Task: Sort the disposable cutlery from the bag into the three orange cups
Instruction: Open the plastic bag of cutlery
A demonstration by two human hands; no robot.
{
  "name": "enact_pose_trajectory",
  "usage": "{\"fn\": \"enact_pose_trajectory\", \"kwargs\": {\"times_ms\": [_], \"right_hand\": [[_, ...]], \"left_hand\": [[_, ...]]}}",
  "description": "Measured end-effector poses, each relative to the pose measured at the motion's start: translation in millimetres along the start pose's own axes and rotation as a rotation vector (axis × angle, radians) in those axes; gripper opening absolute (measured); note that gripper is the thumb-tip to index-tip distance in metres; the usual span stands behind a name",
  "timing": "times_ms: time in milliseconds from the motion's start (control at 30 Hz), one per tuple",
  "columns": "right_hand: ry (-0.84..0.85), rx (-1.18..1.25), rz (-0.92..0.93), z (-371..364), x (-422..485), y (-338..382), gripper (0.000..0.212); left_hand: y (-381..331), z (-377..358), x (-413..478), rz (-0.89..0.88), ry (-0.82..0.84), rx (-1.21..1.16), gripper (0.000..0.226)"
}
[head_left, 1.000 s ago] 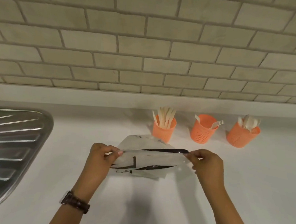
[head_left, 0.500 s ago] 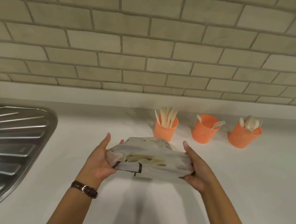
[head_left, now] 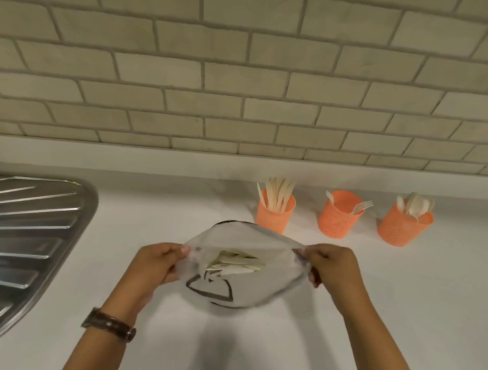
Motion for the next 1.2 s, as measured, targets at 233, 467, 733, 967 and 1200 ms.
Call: {"fn": "enact_pose_trajectory", "kwargs": {"times_ms": [233, 467, 733, 967, 1200], "right_hand": [[0.201, 1.019, -0.769, -41, -14, -66, 0.028], [0.275, 0.333, -0.323, -23, 15, -45, 0.034], [-0.1, -0.267, 0.174, 9, 23, -10, 0.033], [0.121, 0.189, -0.211, 5, 25, -34, 0.012], [0.426, 0.873, -0.734, -39, 3, -74, 0.044]], "left_hand": [[18, -48, 9, 0.389, 0.362, -1.029, 0.072], [-15, -37, -6, 0.101, 0.254, -0.403, 0.039], [-40, 18, -3, -0.501, -0.291, 0.448, 0.044], [-38, 5, -11, -0.716, -0.241, 0.745, 0.054], [-4, -13, 9, -0.418, -0.101, 1.124, 0.066]]}}
Point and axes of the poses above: each hand's wrist, its own x-axis towards the middle knuckle, its own z-axis out of the back of the hand, y = z × x, the point moved 7 cm from there along x, towards the middle knuckle, and after that the axes turned 10 degrees about x, right-handed, at the moved point
